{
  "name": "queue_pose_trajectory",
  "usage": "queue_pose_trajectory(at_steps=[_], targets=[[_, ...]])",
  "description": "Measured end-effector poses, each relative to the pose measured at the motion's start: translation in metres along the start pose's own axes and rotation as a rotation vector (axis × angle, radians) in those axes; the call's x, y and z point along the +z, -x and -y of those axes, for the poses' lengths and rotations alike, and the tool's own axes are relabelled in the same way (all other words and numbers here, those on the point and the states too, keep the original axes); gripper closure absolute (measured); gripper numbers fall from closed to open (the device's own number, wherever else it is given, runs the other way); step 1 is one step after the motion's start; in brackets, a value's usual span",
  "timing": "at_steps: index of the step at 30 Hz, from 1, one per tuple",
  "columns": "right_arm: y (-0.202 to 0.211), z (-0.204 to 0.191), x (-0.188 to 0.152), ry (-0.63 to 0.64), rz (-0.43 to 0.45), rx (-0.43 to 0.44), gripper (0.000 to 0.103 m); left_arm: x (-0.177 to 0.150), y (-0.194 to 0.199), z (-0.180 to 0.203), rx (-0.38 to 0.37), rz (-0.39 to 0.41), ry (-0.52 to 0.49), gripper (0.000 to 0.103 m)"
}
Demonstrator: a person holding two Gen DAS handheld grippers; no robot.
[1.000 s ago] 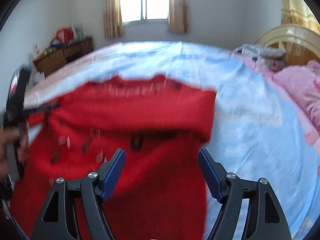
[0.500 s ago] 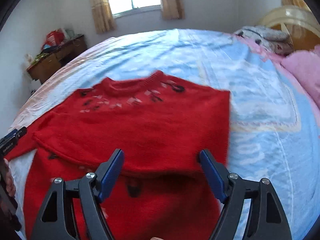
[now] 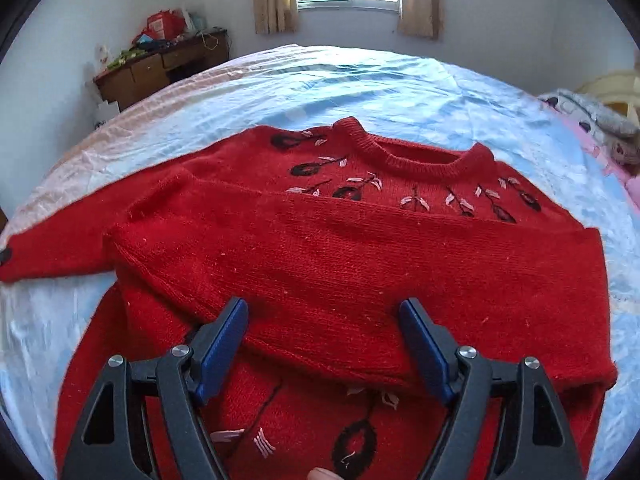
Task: Fold small clothes
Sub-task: 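Move the left tool to the other sleeve cuff and grasp it, then lift the gripped sleeve and lay it across the sweater body, release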
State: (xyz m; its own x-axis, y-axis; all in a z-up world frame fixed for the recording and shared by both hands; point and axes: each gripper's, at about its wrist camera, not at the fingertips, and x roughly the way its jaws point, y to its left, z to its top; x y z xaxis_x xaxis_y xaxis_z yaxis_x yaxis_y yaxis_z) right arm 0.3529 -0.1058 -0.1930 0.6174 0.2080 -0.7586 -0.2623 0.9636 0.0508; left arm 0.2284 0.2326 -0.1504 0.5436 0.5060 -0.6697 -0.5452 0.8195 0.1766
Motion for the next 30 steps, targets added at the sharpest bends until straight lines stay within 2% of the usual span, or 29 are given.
queue_pose_trajectory(at_steps=[2,5,8,11,15,17,18,19,20,25,30], targets=[[0.001,0.004,-0.001,-0.025,0.009,0.028,0.024,0.0,-0.011,-0.019,0.033,-0.02,0.039,0.03],[-0.002,0.0,-0.001,-0.001,0.011,-0.004,0.023,0.0,-0.023,-0.037,0.046,-0.038,0.103,0.03],[-0.003,-0.008,0.0,0.025,0.016,-0.041,0.022,-0.002,-0.031,-0.049,0.019,-0.071,0.143,0.03],[-0.001,-0.005,-0.001,0.012,0.02,-0.03,0.022,-0.001,-0.043,-0.049,-0.013,-0.111,0.164,0.03],[0.0,-0.005,-0.002,0.01,0.026,-0.033,0.022,-0.002,-0.046,-0.048,-0.029,-0.107,0.176,0.032],[0.001,-0.006,-0.003,0.01,0.028,-0.036,0.022,0.0,-0.045,-0.045,-0.059,-0.095,0.164,0.051],[0.001,-0.006,-0.003,0.01,0.028,-0.035,0.022,0.0,-0.045,-0.042,-0.085,-0.088,0.15,0.069],[0.001,-0.006,-0.003,0.009,0.029,-0.035,0.022,0.001,-0.044,-0.039,-0.093,-0.084,0.133,0.081],[0.001,-0.006,-0.003,0.008,0.029,-0.034,0.022,0.001,-0.043,-0.036,-0.096,-0.079,0.113,0.087],[0.002,-0.005,-0.003,0.001,0.032,-0.027,0.022,0.01,-0.037,-0.038,-0.11,-0.081,0.126,0.092],[0.002,-0.004,-0.003,-0.001,0.034,-0.024,0.022,0.038,-0.016,-0.057,-0.153,-0.023,0.177,0.093]])
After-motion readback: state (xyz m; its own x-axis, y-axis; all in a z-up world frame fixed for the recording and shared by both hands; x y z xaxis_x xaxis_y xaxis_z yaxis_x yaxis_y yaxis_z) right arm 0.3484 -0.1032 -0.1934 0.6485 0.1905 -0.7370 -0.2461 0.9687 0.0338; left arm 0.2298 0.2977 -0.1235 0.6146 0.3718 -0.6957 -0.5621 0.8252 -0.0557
